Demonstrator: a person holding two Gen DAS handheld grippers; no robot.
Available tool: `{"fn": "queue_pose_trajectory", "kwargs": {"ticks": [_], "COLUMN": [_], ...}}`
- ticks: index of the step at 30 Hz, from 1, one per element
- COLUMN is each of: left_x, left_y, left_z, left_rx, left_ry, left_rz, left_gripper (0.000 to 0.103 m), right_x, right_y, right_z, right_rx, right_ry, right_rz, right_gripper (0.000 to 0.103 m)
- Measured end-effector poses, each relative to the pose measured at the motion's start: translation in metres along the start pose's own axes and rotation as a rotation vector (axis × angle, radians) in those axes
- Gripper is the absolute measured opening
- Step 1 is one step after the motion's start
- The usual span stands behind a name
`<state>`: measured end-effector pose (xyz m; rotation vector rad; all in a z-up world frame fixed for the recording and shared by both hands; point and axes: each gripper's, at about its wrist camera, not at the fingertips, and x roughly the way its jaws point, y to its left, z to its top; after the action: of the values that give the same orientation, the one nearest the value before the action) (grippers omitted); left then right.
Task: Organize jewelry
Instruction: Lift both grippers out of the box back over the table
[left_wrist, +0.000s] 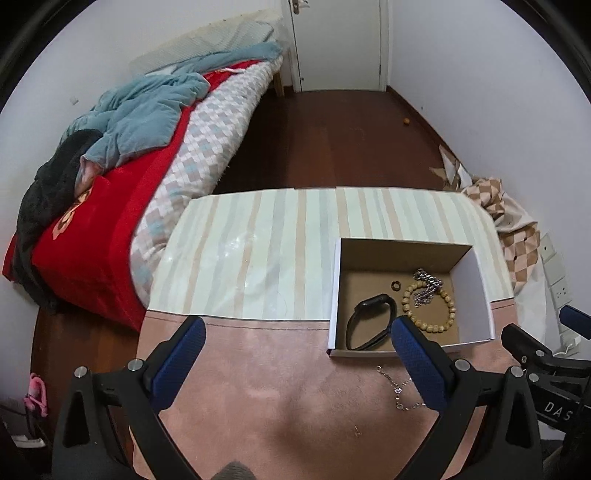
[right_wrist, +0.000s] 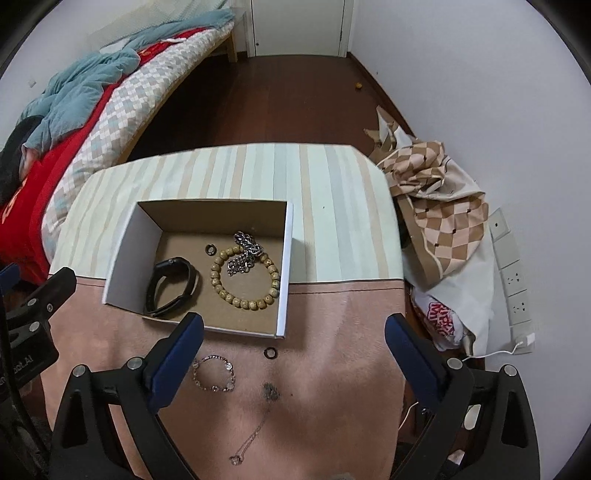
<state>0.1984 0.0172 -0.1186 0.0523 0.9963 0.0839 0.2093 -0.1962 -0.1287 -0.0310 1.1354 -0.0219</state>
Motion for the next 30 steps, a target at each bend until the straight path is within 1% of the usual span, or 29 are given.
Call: {"fn": "queue_pose_trajectory", "kwargs": {"ticks": [6,15,19,26,30], "left_x": [-0.04,-0.089,-0.105,-0.114,-0.105], "left_y": [0.005,0.011,0.013,0.016,0.017], "left_z": [-0.007,-0.01,-0.013,-0.019,-0.031], "left_rx": [-0.022,-0.022,-0.022,-0.05,-0.073], "left_ry": [-0.066,-0.144,-0.168,-0.168,-0.161], "left_rz": [0.006,-0.006,-0.01,-0.006,0.011], "left_gripper": [0.103,0.103,0.103,0.103,0.103], "right_x": [-0.041,-0.107,-0.128,-0.149,-0.142], "right_y": [0.0,0.002,0.003,0.0,-0.008], "right_z": [-0.008,-0.021,-0.027,-0.036,-0.045], "right_rx": [0.01,0.011,0.012,0.023,0.054], "right_ry": [-0.07,-0.184,-0.21,-0.236,-0.226], "right_rz": [0.004,-0.006,0.003,0.024,0.059], "right_gripper": [0.1,0.1,0.1,0.1,0.1]}}
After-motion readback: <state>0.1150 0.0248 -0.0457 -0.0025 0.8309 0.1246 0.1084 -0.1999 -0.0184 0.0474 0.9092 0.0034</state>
